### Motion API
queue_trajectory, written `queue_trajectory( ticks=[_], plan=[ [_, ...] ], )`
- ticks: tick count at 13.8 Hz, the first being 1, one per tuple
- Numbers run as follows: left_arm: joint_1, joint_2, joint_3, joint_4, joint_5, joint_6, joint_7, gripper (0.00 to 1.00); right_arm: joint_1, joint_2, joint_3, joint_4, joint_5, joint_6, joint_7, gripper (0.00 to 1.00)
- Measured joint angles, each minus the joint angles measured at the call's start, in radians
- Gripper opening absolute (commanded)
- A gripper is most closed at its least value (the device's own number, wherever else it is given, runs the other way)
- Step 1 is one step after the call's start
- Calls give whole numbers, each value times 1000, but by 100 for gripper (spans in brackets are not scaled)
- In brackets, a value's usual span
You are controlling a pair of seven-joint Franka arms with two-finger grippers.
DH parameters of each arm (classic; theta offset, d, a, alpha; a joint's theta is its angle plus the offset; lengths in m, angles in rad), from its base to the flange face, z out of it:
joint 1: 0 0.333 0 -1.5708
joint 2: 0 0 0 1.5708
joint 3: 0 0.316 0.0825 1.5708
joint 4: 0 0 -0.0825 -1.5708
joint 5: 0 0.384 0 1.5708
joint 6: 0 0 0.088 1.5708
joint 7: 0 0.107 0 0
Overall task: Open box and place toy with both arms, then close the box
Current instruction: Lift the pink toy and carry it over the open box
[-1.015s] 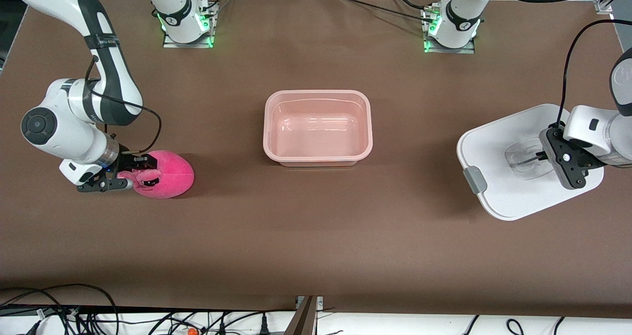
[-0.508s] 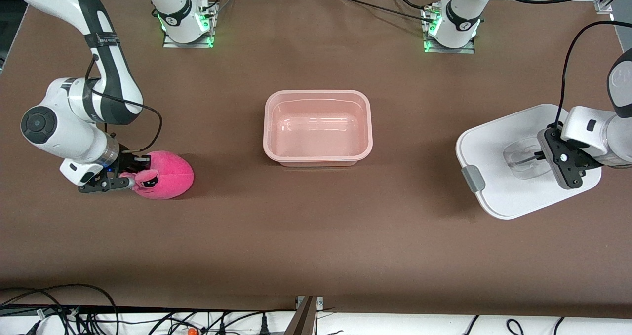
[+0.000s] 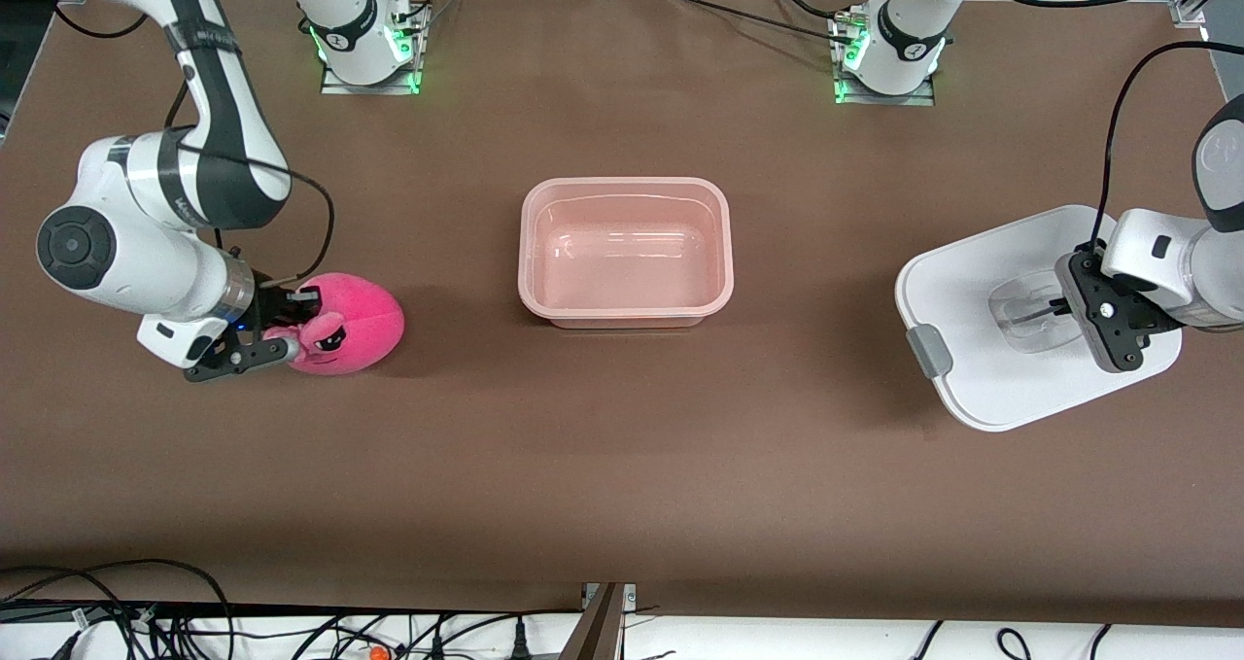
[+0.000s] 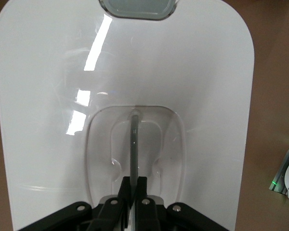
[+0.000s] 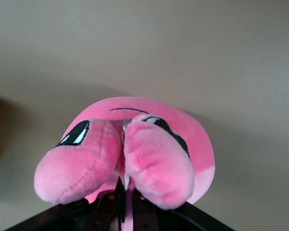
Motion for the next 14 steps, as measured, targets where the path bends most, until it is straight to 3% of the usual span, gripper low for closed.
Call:
queue_trajectory(
  ticks=[4,10,14],
  plan=[
    [0,0,0,0,0,0,0,0,75,-12,82,185,0,-250,-3,0],
    [-1,0,-3,-1,0,-1,1,0,310,11,91,322,-16,-383,-38,0],
    [-2,0,-4,-1,0,-1,1,0,508,121,92,516,-82,-527,-68,0]
  ],
)
